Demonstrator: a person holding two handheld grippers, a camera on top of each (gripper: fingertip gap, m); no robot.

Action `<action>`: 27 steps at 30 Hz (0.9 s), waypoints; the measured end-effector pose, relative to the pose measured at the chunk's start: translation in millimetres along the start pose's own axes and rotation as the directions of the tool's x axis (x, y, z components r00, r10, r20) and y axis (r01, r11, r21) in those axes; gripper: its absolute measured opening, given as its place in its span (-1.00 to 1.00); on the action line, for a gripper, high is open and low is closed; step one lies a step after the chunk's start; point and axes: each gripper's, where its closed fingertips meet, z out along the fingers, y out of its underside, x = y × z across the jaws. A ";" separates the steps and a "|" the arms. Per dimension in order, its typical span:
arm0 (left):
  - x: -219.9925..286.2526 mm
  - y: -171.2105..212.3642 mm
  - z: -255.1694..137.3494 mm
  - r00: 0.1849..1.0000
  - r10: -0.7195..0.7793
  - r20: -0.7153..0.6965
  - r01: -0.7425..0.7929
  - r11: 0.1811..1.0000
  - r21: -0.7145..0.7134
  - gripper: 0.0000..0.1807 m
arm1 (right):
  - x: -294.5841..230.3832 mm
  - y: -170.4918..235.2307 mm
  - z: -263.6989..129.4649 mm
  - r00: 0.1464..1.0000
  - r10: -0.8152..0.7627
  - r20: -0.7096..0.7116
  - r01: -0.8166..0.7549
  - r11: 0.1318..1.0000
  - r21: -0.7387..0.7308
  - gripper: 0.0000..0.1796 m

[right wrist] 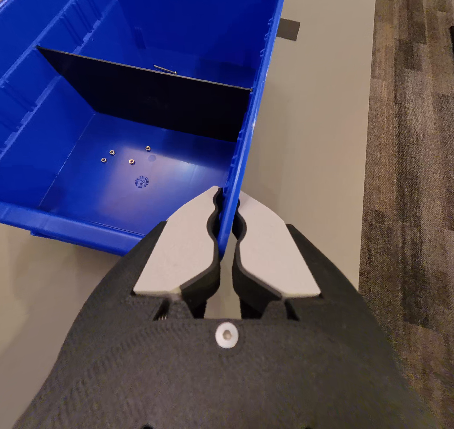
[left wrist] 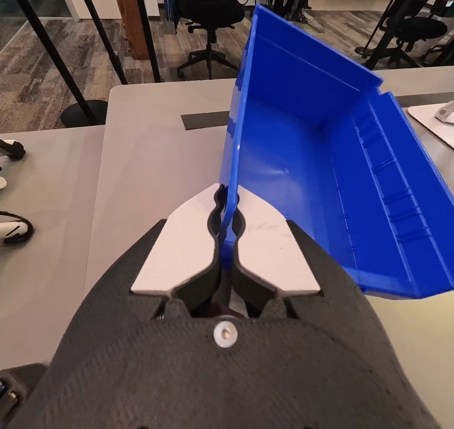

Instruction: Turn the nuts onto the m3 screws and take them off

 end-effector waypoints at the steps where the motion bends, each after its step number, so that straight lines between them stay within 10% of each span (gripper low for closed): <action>1: 2.2 0.1 -3.4 1.000 0.000 0.001 0.000 1.000 0.000 -0.96 | -1.3 3.0 -3.8 1.000 0.001 -0.001 -0.001 1.000 -0.002 -0.95; 27: -8.4 -14.1 -139.7 0.971 -0.212 0.114 0.169 0.938 0.303 -0.96 | -157.5 30.5 -46.6 0.939 -0.160 0.306 0.160 0.987 0.026 -0.95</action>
